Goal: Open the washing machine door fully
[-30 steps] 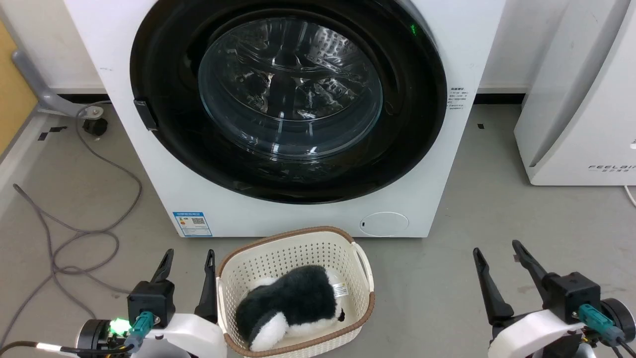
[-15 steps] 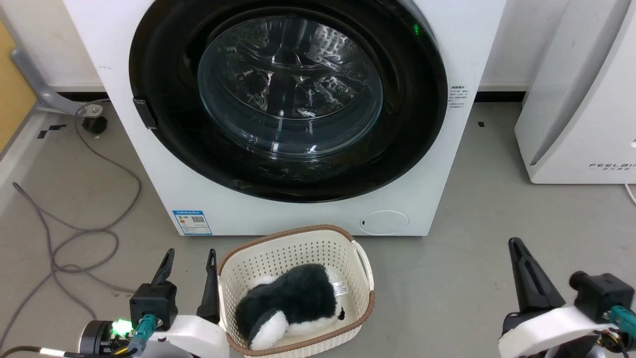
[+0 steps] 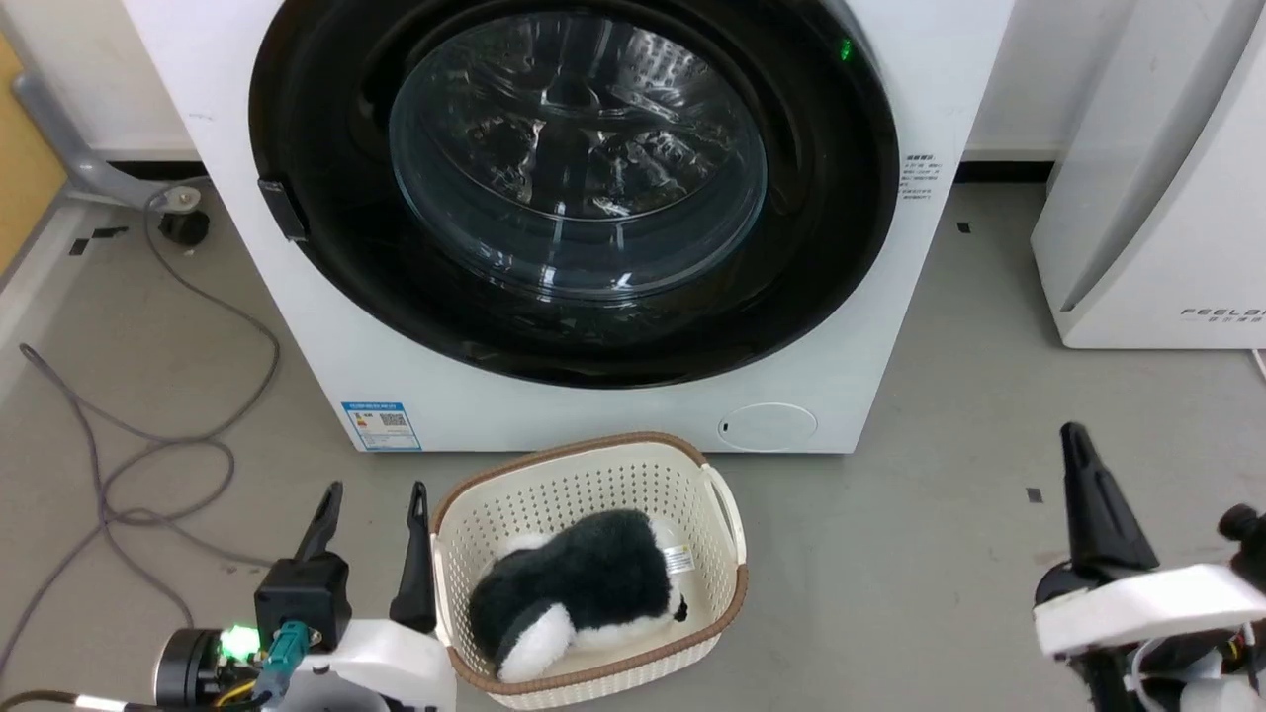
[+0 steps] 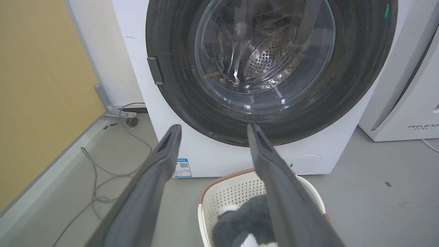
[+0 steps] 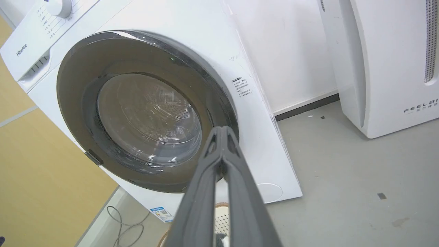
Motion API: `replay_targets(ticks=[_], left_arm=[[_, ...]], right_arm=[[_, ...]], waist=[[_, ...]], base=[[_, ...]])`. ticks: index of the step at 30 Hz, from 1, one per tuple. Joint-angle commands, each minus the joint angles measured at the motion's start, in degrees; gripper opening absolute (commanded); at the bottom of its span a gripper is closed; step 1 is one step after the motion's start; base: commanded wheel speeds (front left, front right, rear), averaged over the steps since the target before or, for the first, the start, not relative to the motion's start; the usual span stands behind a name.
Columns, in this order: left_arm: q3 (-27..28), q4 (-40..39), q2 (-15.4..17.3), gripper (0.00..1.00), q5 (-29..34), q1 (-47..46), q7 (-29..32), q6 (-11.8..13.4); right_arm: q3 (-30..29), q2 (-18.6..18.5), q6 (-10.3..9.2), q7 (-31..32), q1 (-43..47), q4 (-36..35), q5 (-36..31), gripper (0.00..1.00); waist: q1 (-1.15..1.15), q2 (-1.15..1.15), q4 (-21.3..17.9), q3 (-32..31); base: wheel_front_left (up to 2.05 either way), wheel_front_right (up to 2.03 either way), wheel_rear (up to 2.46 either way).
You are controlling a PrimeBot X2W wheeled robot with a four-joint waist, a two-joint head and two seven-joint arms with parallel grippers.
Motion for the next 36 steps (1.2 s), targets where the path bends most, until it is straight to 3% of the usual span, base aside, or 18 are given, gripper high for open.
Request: replay_targets(ticks=[1, 19, 36], left_arm=[[-0.1, -0.1, 0.1, 1.00, -0.3, -1.2, -0.6, 0.3], [-0.4, -1.2, 0.4, 1.00, -0.1, -5.4, -2.8, 1.4], [-1.0, -1.8, 0.9, 1.00, -0.1, -8.8, -4.7, 2.5]], right_arm=[[-0.9, 0.0, 0.01, -0.3, -1.9, 0.9, 3.0, 0.00], [-6.9, -4.9, 0.02, 0.4, -18.4, 13.1, 20.8, 0.00], [-4.2, -9.6, 0.03, 3.0, -36.8, 25.1, 30.8, 0.00]], waist=[[0.00, 0.00, 0.2, 0.5], [0.00, 0.00, 1.7, 7.3], [0.00, 0.00, 3.6, 13.4]], base=[[0.00, 0.00, 0.00], [0.00, 0.00, 0.00], [0.00, 0.00, 0.00]])
